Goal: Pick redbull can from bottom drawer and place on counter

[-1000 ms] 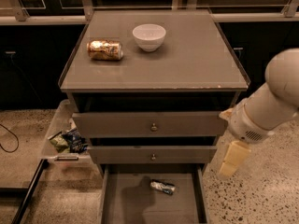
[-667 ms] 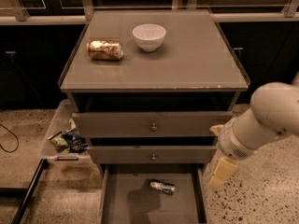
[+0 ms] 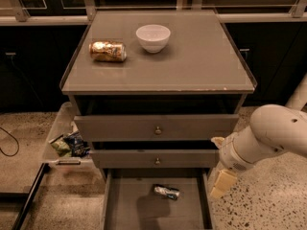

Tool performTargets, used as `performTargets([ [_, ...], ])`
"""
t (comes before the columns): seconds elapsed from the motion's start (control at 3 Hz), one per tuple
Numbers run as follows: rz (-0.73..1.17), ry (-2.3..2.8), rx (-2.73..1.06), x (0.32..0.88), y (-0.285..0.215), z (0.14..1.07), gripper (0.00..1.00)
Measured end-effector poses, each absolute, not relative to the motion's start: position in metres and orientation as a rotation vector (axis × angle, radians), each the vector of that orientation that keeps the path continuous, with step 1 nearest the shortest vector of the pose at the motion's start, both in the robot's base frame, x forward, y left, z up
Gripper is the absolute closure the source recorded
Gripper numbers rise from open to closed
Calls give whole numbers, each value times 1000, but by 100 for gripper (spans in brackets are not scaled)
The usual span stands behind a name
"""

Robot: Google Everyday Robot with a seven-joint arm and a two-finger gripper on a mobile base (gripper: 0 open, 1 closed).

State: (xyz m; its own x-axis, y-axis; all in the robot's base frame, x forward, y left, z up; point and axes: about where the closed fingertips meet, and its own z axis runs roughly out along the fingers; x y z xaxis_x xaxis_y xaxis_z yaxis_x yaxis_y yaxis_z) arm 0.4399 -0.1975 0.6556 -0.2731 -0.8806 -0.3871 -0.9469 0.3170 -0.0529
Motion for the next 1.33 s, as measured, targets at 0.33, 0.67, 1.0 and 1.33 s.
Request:
performTargets([
  [0.33,294,2210,-1626,454,-203,627,0],
  [0.67,269,2165,-1614,484,-224,580,0],
  [1.0,248,2106,-1607,504,-236,539,0],
  [1.33,227,2057,-1627,508,-243,488,0],
])
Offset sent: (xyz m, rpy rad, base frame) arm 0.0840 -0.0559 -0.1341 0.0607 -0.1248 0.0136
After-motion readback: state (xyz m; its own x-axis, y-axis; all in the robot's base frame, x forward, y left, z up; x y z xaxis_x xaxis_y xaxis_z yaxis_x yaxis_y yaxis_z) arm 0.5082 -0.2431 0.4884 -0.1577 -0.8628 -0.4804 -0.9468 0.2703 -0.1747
